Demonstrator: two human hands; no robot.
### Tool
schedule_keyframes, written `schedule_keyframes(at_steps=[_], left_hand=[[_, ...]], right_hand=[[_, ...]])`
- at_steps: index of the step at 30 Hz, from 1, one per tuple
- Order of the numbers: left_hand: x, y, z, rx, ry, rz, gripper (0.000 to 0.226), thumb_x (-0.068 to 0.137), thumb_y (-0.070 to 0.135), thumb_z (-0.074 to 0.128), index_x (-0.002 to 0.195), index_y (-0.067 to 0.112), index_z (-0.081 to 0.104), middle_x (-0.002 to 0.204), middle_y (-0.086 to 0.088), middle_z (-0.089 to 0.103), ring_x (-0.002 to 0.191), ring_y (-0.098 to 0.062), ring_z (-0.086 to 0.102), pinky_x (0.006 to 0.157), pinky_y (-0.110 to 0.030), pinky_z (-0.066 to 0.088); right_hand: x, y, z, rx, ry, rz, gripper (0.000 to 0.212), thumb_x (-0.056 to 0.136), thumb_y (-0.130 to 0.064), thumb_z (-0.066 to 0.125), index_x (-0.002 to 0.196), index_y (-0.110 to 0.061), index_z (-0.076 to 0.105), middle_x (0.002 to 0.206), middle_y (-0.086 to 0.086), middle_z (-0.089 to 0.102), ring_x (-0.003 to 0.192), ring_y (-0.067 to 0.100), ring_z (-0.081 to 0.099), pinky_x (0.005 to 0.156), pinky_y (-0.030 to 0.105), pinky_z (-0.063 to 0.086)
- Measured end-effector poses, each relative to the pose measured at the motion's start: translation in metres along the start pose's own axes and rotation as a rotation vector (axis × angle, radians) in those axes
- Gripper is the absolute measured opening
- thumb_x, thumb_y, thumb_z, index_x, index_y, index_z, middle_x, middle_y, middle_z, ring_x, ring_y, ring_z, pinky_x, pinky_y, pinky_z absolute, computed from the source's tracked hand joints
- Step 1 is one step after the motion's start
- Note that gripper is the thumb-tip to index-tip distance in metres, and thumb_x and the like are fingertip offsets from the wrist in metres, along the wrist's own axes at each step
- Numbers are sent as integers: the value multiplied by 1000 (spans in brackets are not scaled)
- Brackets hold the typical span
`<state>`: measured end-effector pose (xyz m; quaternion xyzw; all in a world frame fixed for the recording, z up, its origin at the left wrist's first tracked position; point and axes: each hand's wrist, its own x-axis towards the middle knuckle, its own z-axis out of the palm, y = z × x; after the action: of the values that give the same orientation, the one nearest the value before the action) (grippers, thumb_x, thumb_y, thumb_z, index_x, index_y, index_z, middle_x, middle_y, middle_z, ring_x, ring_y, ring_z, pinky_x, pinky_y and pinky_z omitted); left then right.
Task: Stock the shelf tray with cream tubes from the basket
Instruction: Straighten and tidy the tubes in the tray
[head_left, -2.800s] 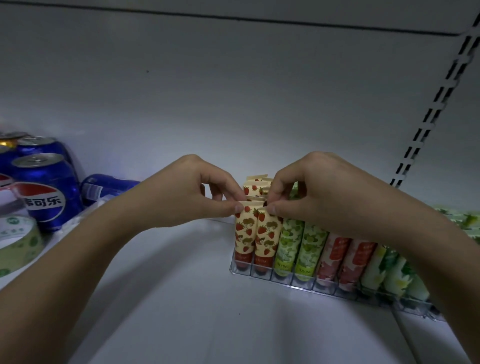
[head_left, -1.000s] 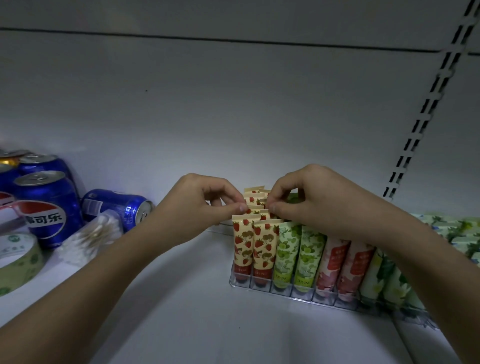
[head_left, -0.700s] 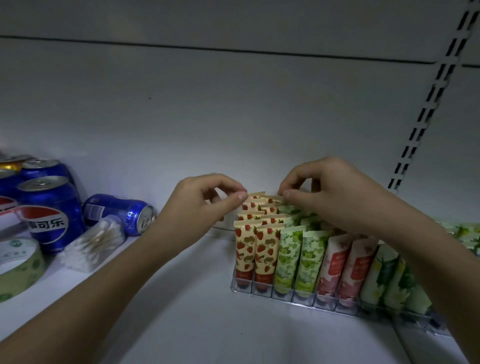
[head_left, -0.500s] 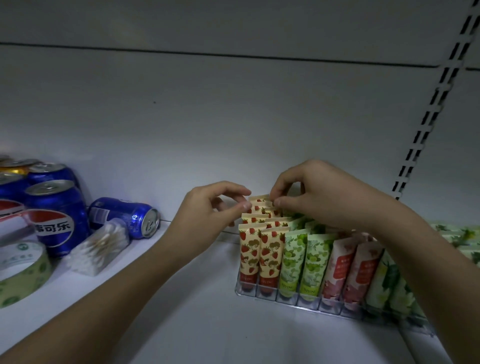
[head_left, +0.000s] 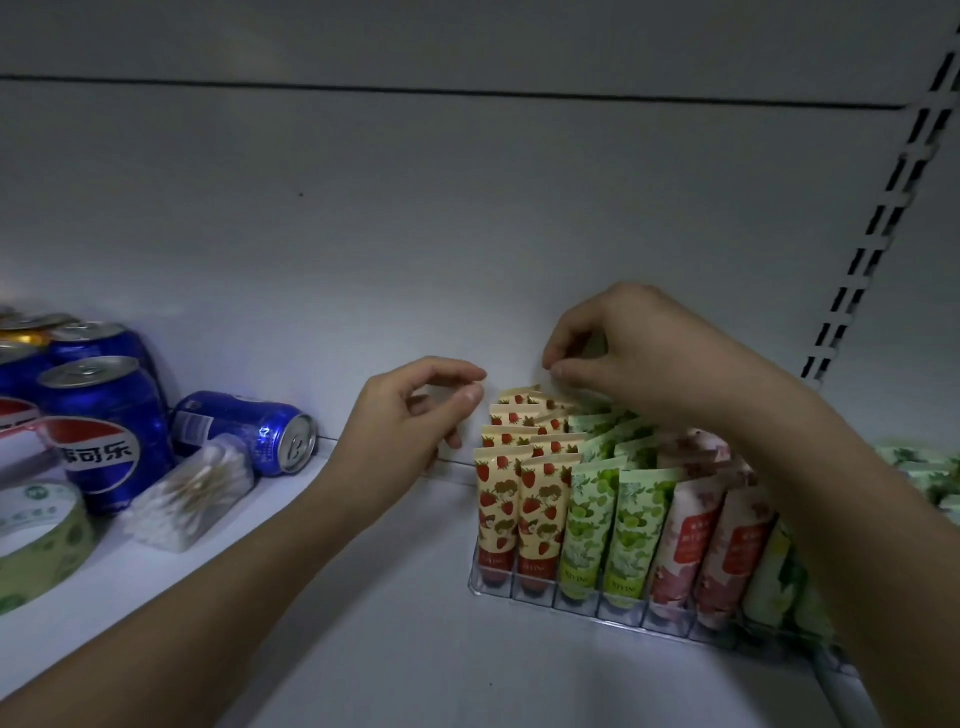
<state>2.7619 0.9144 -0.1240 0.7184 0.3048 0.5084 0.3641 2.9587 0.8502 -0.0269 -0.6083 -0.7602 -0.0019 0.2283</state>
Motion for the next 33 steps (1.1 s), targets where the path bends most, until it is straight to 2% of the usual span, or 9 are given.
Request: schedule_keyframes(at_steps=[5, 11, 17, 21, 23, 27, 30, 33], left_hand=[[1, -9, 9, -90, -56, -86, 20, 90, 14, 64, 107, 20, 71, 90, 3, 74, 58, -18, 59, 43, -17, 43], [6, -16, 18, -112, -45, -90, 17, 90, 8, 64, 100, 17, 74, 76, -2, 73, 50, -14, 57, 42, -16, 42], [8, -17, 21, -126, -65, -66, 15, 93, 8, 61, 99, 16, 73, 77, 7, 73, 52, -5, 60, 42, -14, 42], [8, -18, 21, -112, -62, -54, 17, 93, 8, 60, 97, 19, 73, 79, 4, 73, 54, -11, 60, 43, -16, 43], [5, -13, 21, -106, -52, -57, 17, 92, 9, 61, 95, 21, 73, 81, 1, 74, 60, -17, 62, 46, -19, 47], [-2, 2, 19, -3, -35, -44, 14, 92, 12, 62, 99, 20, 72, 93, 1, 73, 83, -15, 70, 66, -22, 56], [-1, 15, 9, 101, -9, -37, 18, 96, 20, 57, 108, 19, 69, 99, 3, 71, 80, -19, 68, 68, -29, 58], [-4, 34, 0, 157, 52, -43, 18, 99, 24, 49, 109, 23, 65, 101, 2, 69, 81, -15, 65, 68, -26, 54]], right_hand=[[1, -2, 7, -137, -37, 22, 8, 88, -25, 68, 94, -29, 73, 89, -15, 67, 80, 4, 63, 77, 34, 57], [2, -4, 13, -179, -65, 20, 11, 90, -26, 64, 96, -29, 73, 93, -13, 69, 83, 8, 64, 78, 35, 56], [5, -4, 19, -163, -67, 28, 15, 92, -17, 61, 90, -30, 69, 91, -13, 66, 82, 7, 61, 76, 33, 55], [5, -2, 24, -183, -44, 41, 19, 91, -15, 60, 88, -31, 68, 89, -13, 65, 81, 8, 61, 73, 34, 54], [4, -2, 24, -173, -34, 52, 18, 91, -16, 60, 87, -32, 68, 89, -14, 65, 81, 9, 62, 72, 34, 53], [-3, -3, 23, -85, -21, 75, 15, 90, -17, 61, 88, -29, 69, 94, -11, 68, 87, 13, 62, 79, 38, 54], [-11, -1, 21, 7, 40, 61, 13, 91, -19, 59, 89, -28, 68, 97, -8, 68, 90, 13, 62, 83, 37, 53], [-25, -1, 6, 44, 113, 34, 15, 93, -19, 56, 99, -25, 69, 101, -6, 66, 90, 10, 59, 82, 31, 50]])
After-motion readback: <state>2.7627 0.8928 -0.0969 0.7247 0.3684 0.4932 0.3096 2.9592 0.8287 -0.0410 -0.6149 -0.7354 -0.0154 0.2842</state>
